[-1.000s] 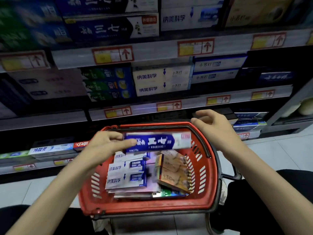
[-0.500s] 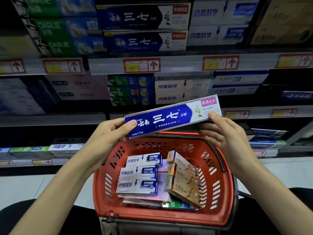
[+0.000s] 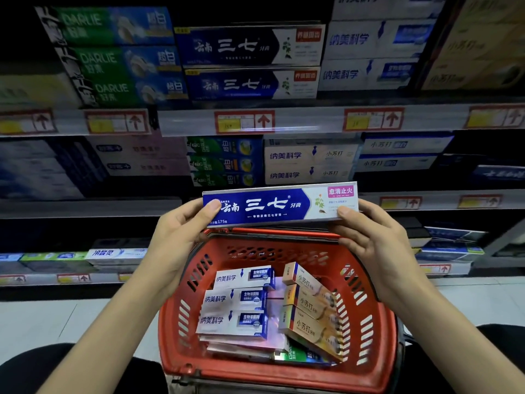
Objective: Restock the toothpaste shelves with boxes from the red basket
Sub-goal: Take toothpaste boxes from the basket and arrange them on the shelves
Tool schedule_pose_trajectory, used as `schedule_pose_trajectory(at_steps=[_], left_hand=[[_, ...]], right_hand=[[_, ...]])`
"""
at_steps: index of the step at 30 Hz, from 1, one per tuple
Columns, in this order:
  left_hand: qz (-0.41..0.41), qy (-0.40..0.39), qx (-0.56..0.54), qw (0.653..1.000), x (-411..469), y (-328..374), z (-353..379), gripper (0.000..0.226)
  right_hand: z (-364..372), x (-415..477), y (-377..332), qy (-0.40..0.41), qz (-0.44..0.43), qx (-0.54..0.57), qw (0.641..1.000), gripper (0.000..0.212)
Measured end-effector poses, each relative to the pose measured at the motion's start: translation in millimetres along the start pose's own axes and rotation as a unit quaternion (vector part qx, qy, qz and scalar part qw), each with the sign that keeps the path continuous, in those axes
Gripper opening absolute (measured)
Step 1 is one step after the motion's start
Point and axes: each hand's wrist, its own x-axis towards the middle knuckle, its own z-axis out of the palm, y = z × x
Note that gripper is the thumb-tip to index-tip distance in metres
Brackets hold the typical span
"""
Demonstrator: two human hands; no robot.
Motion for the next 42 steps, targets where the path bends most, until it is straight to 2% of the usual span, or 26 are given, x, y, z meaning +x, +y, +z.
schedule_pose_trajectory(at_steps=[2, 6, 9, 14, 17, 22, 26, 31, 42], left_hand=[[0.026, 0.035, -0.014, 0.999, 2, 0, 1, 0.031], [0.064, 0.072, -0.053, 0.994, 2, 10, 3, 0.051], [0.086, 0.071, -0.082, 0.990, 2, 21, 4, 0.049], [0.117, 0.073, -0.077, 0.987, 1, 42, 4, 0.044], [0.135, 0.090, -0.065, 0.985, 3, 61, 4, 0.053], [0.207, 0.128, -0.017, 0.970, 19, 102, 14, 0.039], [0.248, 0.174, -0.026, 0.953, 39, 129, 21, 0.042], [0.275, 0.250, -0.033, 0.928, 75, 146, 25, 0.021], [0.320, 0.320, 0.038, 0.891, 122, 180, 27, 0.022]], right_hand=[[4, -2, -3, 0.001, -0.010, 0.006, 1.000, 0.050], [13, -2, -10, -0.002, -0.024, 0.037, 0.999, 0.049], [20, 5, -17, 0.020, -0.036, 0.058, 0.997, 0.052], [34, 6, -49, 0.041, -0.076, 0.047, 0.995, 0.042], [43, 2, -71, 0.036, -0.114, 0.023, 0.993, 0.038], [55, 11, -107, 0.030, -0.172, -0.005, 0.985, 0.027], [67, 27, -132, 0.040, -0.236, -0.039, 0.970, 0.038], [83, 59, -157, 0.065, -0.304, -0.068, 0.948, 0.036], [116, 109, -175, 0.113, -0.361, -0.008, 0.926, 0.040]])
